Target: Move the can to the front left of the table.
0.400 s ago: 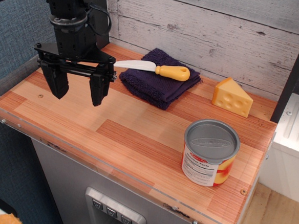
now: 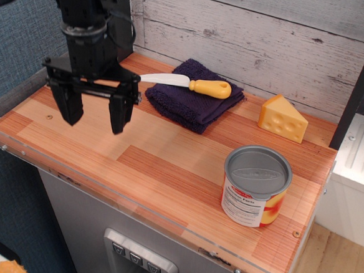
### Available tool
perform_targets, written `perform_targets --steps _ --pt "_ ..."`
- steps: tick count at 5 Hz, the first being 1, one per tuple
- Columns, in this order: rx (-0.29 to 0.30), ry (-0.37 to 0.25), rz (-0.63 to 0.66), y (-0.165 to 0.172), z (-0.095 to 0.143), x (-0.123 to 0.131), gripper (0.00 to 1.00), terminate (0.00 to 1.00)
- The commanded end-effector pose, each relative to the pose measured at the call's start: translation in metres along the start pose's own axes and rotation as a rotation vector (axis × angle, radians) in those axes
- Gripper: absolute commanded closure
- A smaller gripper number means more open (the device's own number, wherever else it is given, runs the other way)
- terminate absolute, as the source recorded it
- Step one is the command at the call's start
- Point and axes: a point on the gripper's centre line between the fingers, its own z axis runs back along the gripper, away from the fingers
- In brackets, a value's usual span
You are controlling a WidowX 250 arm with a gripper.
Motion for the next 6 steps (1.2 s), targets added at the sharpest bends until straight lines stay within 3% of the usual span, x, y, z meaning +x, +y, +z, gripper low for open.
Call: perform_targets --steps 1,3,4,5,6 --pt "0.006 -0.075 0.141 -0.050 0.028 -0.015 0.00 0.00" --pt "-0.142 -0.032 0.351 -0.126 0.040 -0.033 0.00 0.00" --pt "-0.183 -0.005 0.507 -0.155 0.043 -0.045 0.00 0.00" --pt "-0.243 0.067 0.612 -0.183 0.042 -0.049 0.00 0.00" --pt "-0.254 0.137 0.706 -0.201 0.029 -0.042 0.00 0.00"
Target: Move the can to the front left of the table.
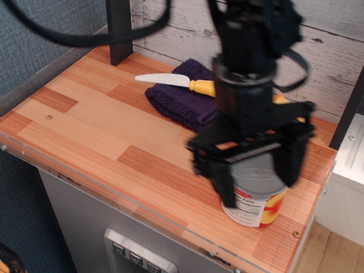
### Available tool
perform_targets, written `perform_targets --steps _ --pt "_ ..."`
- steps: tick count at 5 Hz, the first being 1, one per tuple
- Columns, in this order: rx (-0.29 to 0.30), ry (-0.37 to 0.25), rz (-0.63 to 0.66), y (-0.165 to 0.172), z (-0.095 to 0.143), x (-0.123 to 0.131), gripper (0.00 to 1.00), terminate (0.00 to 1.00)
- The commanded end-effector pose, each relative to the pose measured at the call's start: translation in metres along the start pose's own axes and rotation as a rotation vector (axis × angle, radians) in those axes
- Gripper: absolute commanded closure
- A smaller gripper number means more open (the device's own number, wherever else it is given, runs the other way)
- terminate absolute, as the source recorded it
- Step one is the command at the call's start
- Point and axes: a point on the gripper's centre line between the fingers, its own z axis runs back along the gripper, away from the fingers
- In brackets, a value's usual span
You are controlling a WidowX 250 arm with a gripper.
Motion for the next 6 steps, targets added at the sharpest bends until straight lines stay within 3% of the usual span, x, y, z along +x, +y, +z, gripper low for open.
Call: perform_targets --steps 1,3,6 --pt "-0.049 0.091 0.155 -0.031 -0.021 0.010 0.00 0.00" --pt "-0.042 0.060 0.187 -0.039 -0.040 0.028 0.00 0.00" --pt "-0.071 -0.006 0.353 -0.015 -0.031 0.069 0.00 0.00"
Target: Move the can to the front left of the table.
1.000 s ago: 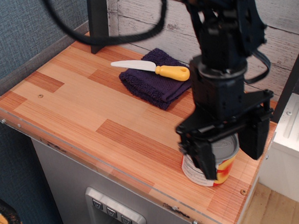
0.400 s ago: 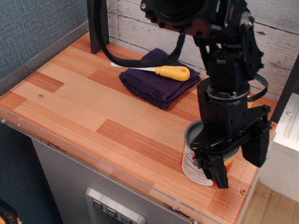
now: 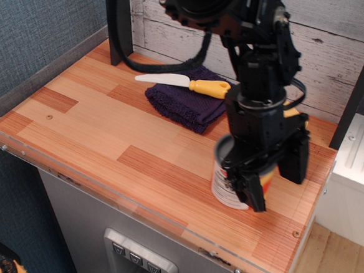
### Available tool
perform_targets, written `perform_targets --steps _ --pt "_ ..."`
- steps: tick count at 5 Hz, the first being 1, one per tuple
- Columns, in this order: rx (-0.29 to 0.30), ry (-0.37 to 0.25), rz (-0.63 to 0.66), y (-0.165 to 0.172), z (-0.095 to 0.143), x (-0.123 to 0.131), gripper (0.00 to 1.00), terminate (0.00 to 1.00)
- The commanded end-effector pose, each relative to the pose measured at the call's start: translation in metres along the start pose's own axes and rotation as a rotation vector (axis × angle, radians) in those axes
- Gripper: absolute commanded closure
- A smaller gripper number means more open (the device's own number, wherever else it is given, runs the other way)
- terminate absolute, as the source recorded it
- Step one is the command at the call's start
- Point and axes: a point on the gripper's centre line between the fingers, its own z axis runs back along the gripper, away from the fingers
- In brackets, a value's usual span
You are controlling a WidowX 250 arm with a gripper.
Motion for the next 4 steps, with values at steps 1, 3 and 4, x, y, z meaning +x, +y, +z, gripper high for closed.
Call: perform_targets --steps 1,3,4 --pt "-0.081 -0.051 0.096 0.014 0.030 0.044 0.00 0.00" --pt "-0.033 -0.050 0.079 0.035 0.037 0.090 0.00 0.00" --pt "-0.027 -0.057 0.097 0.041 0.042 0.111 0.00 0.00"
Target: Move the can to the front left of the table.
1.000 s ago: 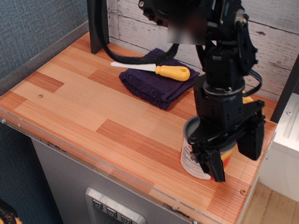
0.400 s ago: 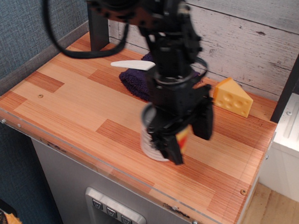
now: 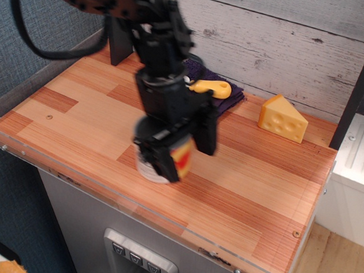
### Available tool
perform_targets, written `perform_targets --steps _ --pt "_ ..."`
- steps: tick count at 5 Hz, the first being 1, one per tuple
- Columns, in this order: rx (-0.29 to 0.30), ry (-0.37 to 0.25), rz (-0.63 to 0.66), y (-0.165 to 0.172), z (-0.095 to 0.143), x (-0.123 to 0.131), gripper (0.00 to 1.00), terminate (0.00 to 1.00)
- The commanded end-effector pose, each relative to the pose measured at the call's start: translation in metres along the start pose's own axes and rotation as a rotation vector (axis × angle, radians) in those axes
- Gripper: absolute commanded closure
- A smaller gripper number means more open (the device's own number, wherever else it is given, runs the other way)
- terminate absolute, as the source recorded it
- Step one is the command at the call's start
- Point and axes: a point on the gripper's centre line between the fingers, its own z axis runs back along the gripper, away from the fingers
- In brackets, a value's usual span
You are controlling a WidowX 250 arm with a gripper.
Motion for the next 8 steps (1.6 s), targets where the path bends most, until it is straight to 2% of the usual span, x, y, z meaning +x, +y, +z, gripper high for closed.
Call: perform_targets --steps 1,3,4,5,6,7,8 --pt "-0.036 -0.019 0.050 0.003 0.019 0.047 0.00 0.00" --pt "-0.076 -0.049 0.151 0.033 0.028 0.078 0.00 0.00" --pt "-0.103 -0.023 0.162 0.038 0.028 0.092 0.00 0.00" --pt "-0.101 -0.025 0.133 0.034 0.032 0.090 0.00 0.00" --pt "-0.112 -0.023 0.085 0.029 0.037 0.079 0.00 0.00" --pt "-0.121 0.002 -0.021 0.018 0.041 0.060 0.00 0.00" --pt "-0.103 0.005 -0.157 0.005 0.044 0.033 0.00 0.00"
